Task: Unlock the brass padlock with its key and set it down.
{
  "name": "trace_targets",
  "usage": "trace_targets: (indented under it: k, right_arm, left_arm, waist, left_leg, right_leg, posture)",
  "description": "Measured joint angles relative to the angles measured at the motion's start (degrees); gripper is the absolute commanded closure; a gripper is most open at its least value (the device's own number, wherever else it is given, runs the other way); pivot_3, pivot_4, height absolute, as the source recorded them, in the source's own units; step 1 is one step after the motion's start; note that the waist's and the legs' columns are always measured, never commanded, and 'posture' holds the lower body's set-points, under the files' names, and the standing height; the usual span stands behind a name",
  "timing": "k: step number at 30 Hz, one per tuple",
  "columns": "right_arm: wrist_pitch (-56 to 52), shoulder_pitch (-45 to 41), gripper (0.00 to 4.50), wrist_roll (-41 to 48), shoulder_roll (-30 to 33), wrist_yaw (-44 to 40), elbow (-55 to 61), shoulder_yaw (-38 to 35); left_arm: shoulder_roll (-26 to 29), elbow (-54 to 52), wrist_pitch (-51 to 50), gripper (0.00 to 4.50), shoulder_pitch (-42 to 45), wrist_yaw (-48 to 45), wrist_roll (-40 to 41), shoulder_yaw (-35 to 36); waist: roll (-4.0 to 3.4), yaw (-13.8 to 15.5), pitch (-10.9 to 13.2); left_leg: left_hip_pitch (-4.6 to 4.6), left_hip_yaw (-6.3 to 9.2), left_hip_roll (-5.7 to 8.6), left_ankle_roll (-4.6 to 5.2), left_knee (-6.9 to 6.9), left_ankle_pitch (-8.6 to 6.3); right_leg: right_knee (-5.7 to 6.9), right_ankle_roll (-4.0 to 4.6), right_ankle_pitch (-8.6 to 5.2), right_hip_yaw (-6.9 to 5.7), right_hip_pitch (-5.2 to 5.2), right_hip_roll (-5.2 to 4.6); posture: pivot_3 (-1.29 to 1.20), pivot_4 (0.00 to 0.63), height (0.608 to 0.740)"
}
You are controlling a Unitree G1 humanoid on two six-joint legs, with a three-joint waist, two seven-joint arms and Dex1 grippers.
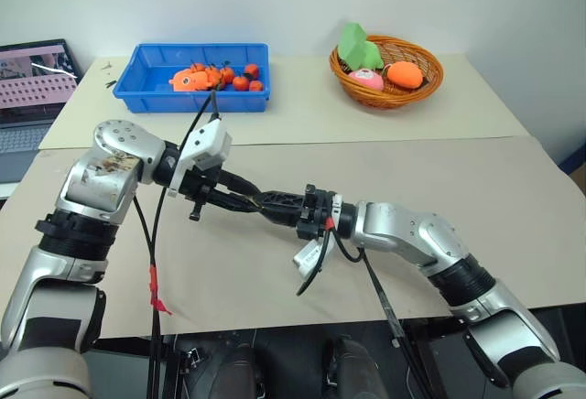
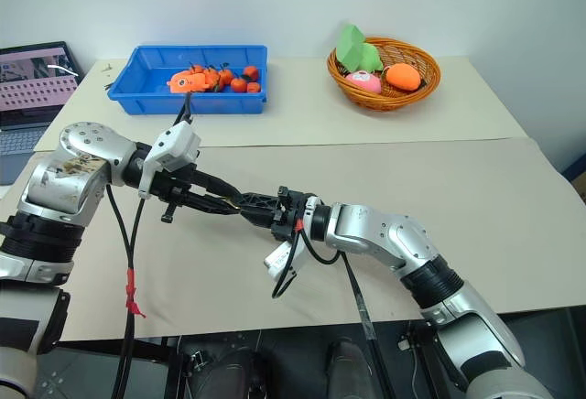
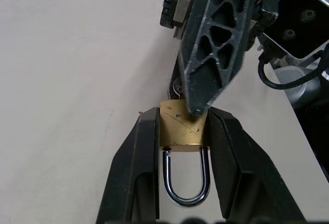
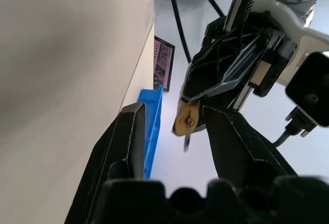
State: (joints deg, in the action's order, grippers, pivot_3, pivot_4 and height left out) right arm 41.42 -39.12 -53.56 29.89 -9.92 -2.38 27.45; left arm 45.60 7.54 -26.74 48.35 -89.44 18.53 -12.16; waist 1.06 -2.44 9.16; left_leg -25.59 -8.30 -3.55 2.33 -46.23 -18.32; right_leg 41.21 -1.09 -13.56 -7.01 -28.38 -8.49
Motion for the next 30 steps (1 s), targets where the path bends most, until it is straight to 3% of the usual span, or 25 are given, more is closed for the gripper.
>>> trace_targets:
  k: [27, 28, 29, 30]
  right_arm:
    - [-0.66, -0.03, 2.26, 0.76, -0.95, -1.31, 0.74, -0.05]
    - [-0.66, -0.03, 2.77, 0.77, -0.95, -1.31, 0.74, -0.05]
    - [-0.66, -0.03, 2.85, 0.78, -0.95, -1.31, 0.74, -0.05]
    - [-0.66, -0.03, 3.26, 0.78, -0.95, -1.31, 0.74, -0.05]
  left_arm:
    - [-0.33, 0.0, -0.65, 3.69, 0.0, 0.05, 0.0, 0.0]
    - [-0.33, 0.0, -0.65, 3.69, 0.0, 0.06, 0.0, 0.0]
    - [-0.33, 0.0, -0.65, 3.69, 0.0, 0.06, 0.0, 0.0]
    - [-0.33, 0.0, -0.65, 3.69, 0.0, 0.06, 0.0, 0.0]
  waist:
    - [0.0, -0.01, 0.0]
    - [0.0, -0.01, 0.0]
    - [0.0, -0.01, 0.0]
    - [0.0, -0.01, 0.0]
  left_leg:
    - [0.0, 0.01, 0.0, 0.0, 0.0, 0.0]
    - [0.0, 0.01, 0.0, 0.0, 0.0, 0.0]
    - [0.0, 0.0, 0.0, 0.0, 0.0, 0.0]
    - [0.0, 0.0, 0.0, 0.0, 0.0, 0.0]
  right_leg:
    - [0.0, 0.0, 0.0, 0.0, 0.0, 0.0]
    - [0.0, 0.0, 0.0, 0.0, 0.0, 0.0]
    - [0.0, 0.0, 0.0, 0.0, 0.0, 0.0]
    - [0.0, 0.0, 0.0, 0.0, 0.0, 0.0]
  posture:
    - [0.0, 0.15, 0.676]
    - [0.0, 0.15, 0.676]
    - [0.0, 0.15, 0.676]
    - [0.0, 0.15, 0.676]
